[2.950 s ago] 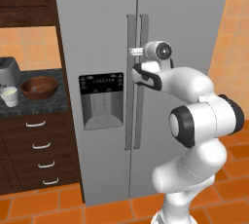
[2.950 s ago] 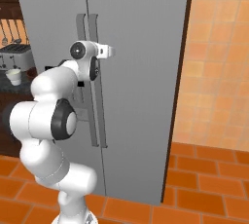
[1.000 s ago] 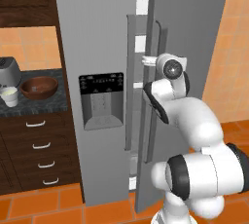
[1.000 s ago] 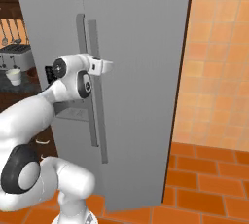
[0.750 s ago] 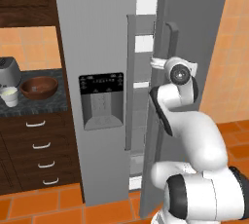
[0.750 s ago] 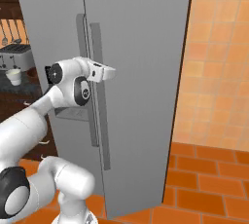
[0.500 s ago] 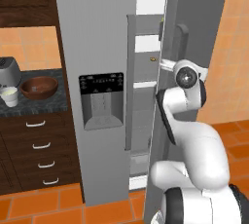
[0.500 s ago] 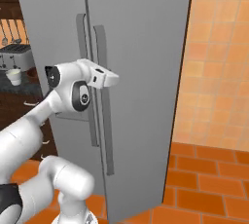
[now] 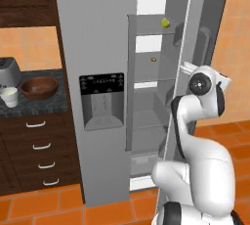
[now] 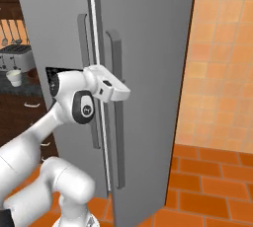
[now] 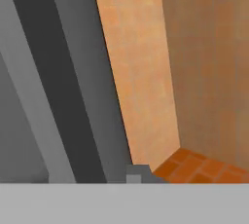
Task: Grab a lemon wedge from the fridge and one ice cube from the ice bowl, and put them in the glass of lemonade.
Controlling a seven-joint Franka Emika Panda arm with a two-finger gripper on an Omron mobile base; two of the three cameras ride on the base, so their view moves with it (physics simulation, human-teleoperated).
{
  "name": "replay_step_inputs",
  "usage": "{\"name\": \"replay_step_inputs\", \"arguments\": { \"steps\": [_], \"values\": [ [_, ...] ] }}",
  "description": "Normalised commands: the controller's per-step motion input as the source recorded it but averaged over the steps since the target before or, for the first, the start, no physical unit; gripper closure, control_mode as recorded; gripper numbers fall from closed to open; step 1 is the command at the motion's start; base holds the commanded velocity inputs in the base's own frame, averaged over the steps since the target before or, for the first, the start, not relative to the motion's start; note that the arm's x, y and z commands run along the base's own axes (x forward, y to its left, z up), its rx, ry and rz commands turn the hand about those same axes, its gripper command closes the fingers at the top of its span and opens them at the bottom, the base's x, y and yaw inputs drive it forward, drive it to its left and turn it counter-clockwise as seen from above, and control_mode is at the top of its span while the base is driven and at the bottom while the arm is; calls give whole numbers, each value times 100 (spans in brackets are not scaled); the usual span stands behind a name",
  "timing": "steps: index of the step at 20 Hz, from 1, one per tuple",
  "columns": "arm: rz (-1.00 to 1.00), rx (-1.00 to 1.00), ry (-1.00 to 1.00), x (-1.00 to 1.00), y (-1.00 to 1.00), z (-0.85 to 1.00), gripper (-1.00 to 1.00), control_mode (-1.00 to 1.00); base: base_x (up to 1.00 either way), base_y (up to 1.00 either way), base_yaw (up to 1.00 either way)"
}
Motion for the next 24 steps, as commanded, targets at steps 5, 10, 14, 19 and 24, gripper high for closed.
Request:
{"name": "replay_step_inputs", "arguments": {
  "steps": [5, 10, 14, 19, 24],
  "values": [
    [-22, 10, 0, -50, -83, 48, 100, -100, 0, 0, 0],
    [-23, 10, 1, -68, -95, 61, 100, -100, 0, 0, 0],
    [-23, 11, 1, -75, -88, 76, 100, -100, 0, 0, 0],
    [-18, 1, 0, -60, -17, 99, 100, -100, 0, 0, 0],
    [-15, -5, 5, -41, 5, 64, 100, -100, 0, 0, 0]
  ]
}}
